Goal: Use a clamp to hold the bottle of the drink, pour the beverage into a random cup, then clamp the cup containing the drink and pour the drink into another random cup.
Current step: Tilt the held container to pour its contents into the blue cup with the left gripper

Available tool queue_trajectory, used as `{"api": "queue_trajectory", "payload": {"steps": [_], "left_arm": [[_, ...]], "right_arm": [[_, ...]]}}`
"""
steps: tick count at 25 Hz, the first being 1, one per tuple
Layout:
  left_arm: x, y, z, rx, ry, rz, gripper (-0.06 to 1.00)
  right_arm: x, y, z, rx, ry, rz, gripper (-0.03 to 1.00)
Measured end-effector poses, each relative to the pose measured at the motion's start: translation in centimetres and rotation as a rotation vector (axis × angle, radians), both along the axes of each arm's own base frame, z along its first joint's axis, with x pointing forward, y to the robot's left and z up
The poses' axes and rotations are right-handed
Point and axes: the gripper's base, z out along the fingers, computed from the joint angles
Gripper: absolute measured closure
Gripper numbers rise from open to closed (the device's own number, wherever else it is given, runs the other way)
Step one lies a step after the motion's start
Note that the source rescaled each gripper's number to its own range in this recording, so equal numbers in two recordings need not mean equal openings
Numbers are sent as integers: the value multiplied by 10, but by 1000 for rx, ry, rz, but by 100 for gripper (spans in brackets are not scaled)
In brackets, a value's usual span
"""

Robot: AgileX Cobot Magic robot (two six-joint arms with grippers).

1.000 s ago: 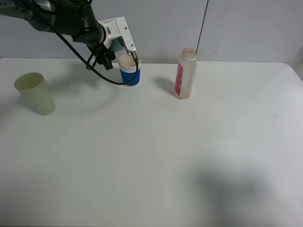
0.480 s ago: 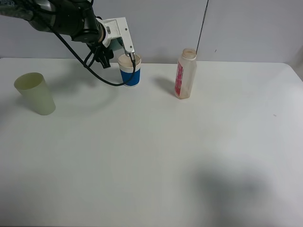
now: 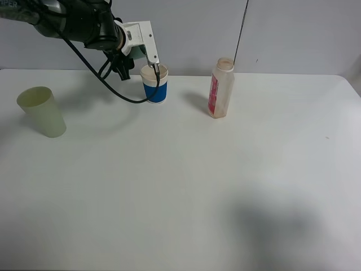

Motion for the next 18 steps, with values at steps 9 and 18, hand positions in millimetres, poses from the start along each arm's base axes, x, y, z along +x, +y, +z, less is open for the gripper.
{"api": "queue_trajectory", "payload": {"steps": [9, 18], "left_arm": [[-3, -8, 1, 29, -14, -38, 94], [-2, -9, 2, 65, -29, -58, 94]], "right_arm": [[0, 0, 0, 0, 0, 0, -3], [0, 0, 0, 0, 0, 0, -3]]}}
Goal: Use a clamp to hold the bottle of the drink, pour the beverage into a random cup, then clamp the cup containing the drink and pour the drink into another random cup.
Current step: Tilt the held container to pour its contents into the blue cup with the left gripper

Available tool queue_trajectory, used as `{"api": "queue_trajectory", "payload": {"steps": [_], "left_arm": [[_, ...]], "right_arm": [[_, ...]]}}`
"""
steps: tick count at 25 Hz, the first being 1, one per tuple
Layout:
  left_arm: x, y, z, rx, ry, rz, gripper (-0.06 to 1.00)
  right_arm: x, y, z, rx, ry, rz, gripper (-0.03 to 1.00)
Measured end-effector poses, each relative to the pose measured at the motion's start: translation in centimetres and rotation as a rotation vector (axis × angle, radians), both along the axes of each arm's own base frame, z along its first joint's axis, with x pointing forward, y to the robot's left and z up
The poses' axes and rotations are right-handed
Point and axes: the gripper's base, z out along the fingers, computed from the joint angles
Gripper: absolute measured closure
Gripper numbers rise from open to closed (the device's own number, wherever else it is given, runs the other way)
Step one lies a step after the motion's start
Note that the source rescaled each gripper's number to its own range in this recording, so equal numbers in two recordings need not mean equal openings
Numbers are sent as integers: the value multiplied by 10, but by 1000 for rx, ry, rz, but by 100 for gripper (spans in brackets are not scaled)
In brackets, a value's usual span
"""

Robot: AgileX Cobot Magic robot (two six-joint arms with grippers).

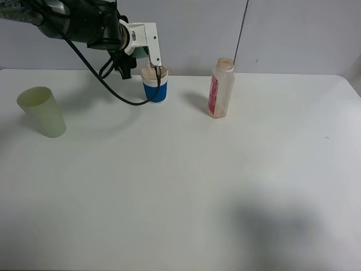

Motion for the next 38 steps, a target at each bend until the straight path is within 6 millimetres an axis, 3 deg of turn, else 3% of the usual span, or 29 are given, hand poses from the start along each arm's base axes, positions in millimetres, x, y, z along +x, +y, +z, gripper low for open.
{"api": "queue_trajectory", "payload": {"steps": [38], "left_arm": [[1, 2, 2, 105, -19, -40, 94]], "right_arm": [[0, 0, 0, 0, 0, 0, -3]]}}
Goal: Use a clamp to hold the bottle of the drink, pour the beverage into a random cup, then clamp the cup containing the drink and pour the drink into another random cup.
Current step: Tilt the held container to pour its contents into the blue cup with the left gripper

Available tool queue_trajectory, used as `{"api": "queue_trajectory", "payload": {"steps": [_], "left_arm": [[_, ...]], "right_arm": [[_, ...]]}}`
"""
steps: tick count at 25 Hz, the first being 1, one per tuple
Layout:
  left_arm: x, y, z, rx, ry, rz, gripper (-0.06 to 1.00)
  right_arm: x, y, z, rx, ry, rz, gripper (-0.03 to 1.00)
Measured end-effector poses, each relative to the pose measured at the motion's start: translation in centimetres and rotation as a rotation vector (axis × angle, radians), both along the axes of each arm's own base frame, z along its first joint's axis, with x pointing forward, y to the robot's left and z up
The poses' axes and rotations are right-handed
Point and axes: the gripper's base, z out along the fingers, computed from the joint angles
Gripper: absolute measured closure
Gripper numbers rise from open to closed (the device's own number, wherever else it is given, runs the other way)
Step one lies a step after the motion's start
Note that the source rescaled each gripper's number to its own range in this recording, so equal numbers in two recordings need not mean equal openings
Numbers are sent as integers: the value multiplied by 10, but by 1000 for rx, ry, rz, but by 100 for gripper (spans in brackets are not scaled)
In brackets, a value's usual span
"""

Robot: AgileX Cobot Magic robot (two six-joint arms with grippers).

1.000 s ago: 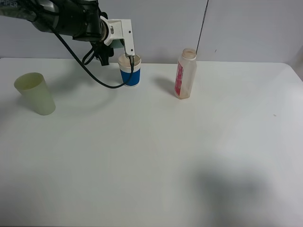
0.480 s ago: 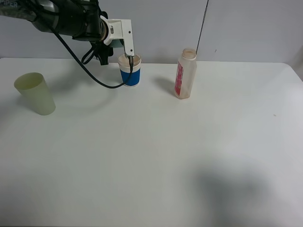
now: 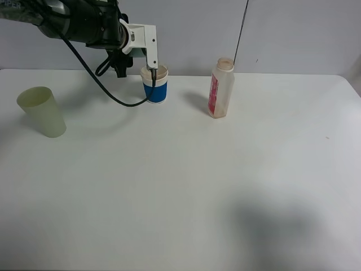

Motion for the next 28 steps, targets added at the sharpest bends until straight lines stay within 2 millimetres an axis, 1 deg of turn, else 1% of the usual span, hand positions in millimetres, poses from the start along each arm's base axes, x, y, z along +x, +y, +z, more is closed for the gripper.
{"api": "queue_trajectory", "payload": {"steps": [28], "left_arm": [[0, 0, 0, 64, -2, -41, 94]], "right_arm": [[0, 0, 0, 0, 0, 0, -3]]}}
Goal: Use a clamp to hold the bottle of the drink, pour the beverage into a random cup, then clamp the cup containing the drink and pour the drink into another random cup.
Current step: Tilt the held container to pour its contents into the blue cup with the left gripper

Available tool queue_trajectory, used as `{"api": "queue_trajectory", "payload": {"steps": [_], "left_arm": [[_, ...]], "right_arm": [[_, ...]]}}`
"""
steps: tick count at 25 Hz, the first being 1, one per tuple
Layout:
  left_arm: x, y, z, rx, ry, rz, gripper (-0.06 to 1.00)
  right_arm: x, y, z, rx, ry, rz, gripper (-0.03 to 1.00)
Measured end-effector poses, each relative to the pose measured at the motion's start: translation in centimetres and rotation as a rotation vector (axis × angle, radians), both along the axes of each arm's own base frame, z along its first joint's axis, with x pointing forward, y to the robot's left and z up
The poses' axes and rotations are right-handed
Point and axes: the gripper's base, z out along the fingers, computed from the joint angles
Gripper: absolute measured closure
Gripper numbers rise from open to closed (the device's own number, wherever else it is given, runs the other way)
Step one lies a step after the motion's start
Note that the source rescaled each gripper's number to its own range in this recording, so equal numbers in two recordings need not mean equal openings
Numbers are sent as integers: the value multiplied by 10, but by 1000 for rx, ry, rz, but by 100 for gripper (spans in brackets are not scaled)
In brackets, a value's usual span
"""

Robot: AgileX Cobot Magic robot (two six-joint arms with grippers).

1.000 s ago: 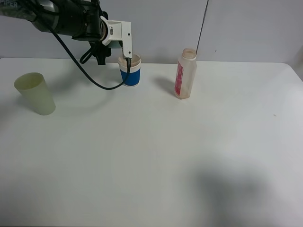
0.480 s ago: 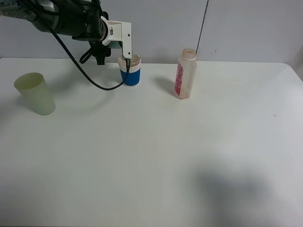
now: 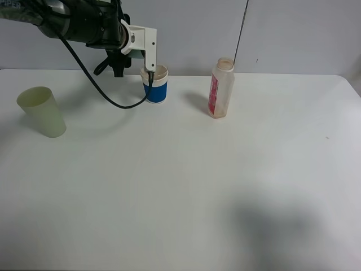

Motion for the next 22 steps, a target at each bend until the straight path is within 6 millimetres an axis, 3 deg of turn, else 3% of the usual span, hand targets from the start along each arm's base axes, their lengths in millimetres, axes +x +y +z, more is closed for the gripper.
{"api": "queue_trajectory", "payload": {"steps": [22], "left_arm": [[0, 0, 0, 100, -1, -60, 94]], "right_arm": [[0, 0, 0, 0, 0, 0, -3]]}}
